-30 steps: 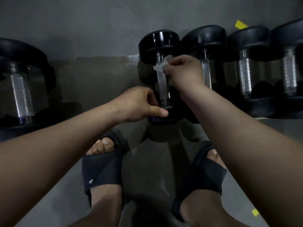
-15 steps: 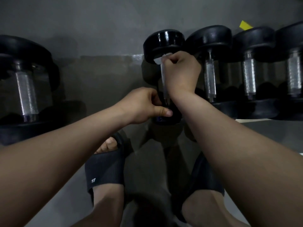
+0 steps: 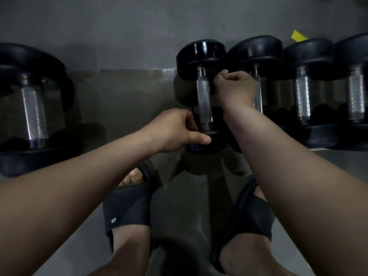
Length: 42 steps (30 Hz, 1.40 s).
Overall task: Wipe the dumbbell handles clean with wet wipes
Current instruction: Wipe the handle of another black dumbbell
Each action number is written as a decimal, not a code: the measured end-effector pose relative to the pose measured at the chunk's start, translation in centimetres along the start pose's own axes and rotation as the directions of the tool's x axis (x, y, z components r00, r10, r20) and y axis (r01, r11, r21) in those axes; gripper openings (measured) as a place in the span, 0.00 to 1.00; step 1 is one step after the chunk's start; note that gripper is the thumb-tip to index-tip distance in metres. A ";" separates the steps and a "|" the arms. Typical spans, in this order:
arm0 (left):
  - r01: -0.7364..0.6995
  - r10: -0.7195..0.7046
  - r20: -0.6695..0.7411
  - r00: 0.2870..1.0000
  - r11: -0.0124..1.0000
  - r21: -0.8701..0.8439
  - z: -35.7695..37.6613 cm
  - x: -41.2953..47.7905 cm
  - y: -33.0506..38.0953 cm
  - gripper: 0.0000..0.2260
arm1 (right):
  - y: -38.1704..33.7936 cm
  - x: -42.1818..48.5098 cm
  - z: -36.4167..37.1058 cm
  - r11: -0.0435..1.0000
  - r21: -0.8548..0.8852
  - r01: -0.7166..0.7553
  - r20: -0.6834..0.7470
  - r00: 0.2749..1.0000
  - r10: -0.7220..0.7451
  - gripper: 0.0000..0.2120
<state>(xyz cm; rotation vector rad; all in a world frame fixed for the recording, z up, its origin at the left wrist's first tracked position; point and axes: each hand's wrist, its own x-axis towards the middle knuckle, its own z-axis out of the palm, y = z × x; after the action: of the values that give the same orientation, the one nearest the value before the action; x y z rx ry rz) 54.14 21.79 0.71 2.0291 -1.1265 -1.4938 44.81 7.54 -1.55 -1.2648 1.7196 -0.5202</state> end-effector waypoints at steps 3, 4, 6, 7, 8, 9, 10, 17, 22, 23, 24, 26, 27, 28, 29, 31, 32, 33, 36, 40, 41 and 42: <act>0.000 0.000 0.007 1.000 1.000 0.003 -0.1 0.0 0.1 0.19 | -0.2 -0.5 0.1 0.989 -0.117 0.085 0.066 0.995 -0.078 0.05; 0.001 -0.001 0.011 1.000 1.000 0.003 -0.2 -0.1 0.2 0.18 | -0.1 -0.9 0.3 0.991 -0.100 0.092 0.106 0.991 -0.082 0.09; 0.002 -0.002 0.019 1.000 1.000 0.004 -0.2 -0.1 0.2 0.18 | 0.2 -1.5 0.3 0.994 -0.036 0.099 0.141 0.986 -0.093 0.12; 0.001 -0.001 0.020 1.000 1.000 0.004 -0.2 -0.1 0.3 0.18 | 0.4 -1.7 0.3 0.996 -0.005 0.091 0.149 0.985 -0.089 0.12; -0.002 0.002 0.019 1.000 1.000 0.001 -0.2 -0.1 0.2 0.18 | 0.4 -1.8 0.2 0.997 0.026 0.074 0.149 0.986 -0.078 0.10; -0.005 0.005 0.017 1.000 1.000 -0.002 -0.1 0.0 0.2 0.18 | 0.3 -1.8 0.1 0.997 0.063 0.053 0.141 0.988 -0.061 0.07; -0.008 0.008 0.014 1.000 1.000 -0.003 -0.1 0.0 0.2 0.18 | 0.2 -1.7 0.2 0.994 0.099 0.046 0.127 0.990 -0.059 0.06; -0.025 0.025 -0.001 1.000 1.000 -0.004 0.0 0.0 0.0 0.20 | 0.6 -1.9 1.6 0.878 -0.247 0.410 0.068 0.911 -0.406 0.04; -0.019 0.019 -0.004 1.000 1.000 -0.019 0.1 0.0 0.0 0.20 | 0.0 -2.5 1.9 0.832 -0.301 0.465 0.037 0.878 -0.477 0.02; -0.017 0.017 -0.003 1.000 1.000 -0.020 0.1 -0.1 0.0 0.20 | 0.0 -2.3 1.8 0.865 -0.262 0.428 -0.009 0.895 -0.446 0.02; -0.016 0.016 -0.001 1.000 1.000 -0.020 0.0 -0.1 0.0 0.19 | 0.1 -2.0 1.7 0.894 -0.231 0.383 -0.044 0.914 -0.403 0.03; -0.011 0.011 -0.002 1.000 1.000 -0.027 0.0 -0.1 0.1 0.19 | 0.5 -1.3 1.0 0.909 -0.268 0.318 -0.103 0.929 -0.355 0.04; -0.006 0.006 -0.003 1.000 0.999 -0.033 0.0 -0.1 0.1 0.19 | 0.6 -0.8 0.6 0.902 -0.312 0.297 -0.119 0.930 -0.347 0.04; 0.000 -0.001 -0.002 1.000 0.999 -0.036 0.0 -0.1 0.0 0.19 | 0.7 -0.5 0.3 0.893 -0.349 0.285 -0.126 0.930 -0.346 0.03; 0.005 -0.005 0.001 1.000 0.999 -0.034 0.0 -0.1 0.1 0.18 | 0.7 -0.3 0.1 0.886 -0.363 0.287 -0.116 0.930 -0.349 0.03; 0.007 -0.007 0.003 1.000 1.000 -0.025 0.0 -0.1 0.1 0.19 | 0.4 -0.6 0.4 0.890 -0.315 0.331 -0.032 0.933 -0.359 0.03; 0.004 -0.004 0.003 1.000 1.000 -0.019 0.0 -0.1 0.1 0.19 | 0.3 -1.0 0.6 0.895 -0.274 0.352 0.016 0.932 -0.361 0.03; 0.001 -0.001 0.003 1.000 1.000 -0.013 -0.1 0.0 0.2 0.19 | 0.1 -1.4 0.7 0.904 -0.233 0.360 0.049 0.932 -0.358 0.03; -0.005 0.005 0.011 1.000 1.000 -0.003 -0.1 0.0 0.2 0.18 | 0.0 -1.9 0.4 0.941 -0.112 0.320 0.087 0.946 -0.311 0.03; -0.003 0.004 0.007 1.000 1.000 -0.018 -0.1 0.0 0.2 0.19 | 0.6 -1.9 0.2 0.927 -0.096 0.362 0.103 0.930 -0.352 0.03; -0.005 0.005 0.007 1.000 1.000 -0.017 -0.1 0.0 0.1 0.19 | 0.7 -2.1 0.3 0.913 -0.116 0.392 0.086 0.920 -0.384 0.03; -0.008 0.009 0.008 1.000 1.000 -0.013 0.0 0.0 0.1 0.19 | 0.7 -2.2 0.4 0.890 -0.151 0.431 0.069 0.902 -0.426 0.03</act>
<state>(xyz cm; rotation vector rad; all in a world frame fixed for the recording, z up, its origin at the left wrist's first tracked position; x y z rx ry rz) 54.15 21.71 0.78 2.0089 -1.1248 -1.5031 44.96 9.88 -1.33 -1.7807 1.4757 -0.6159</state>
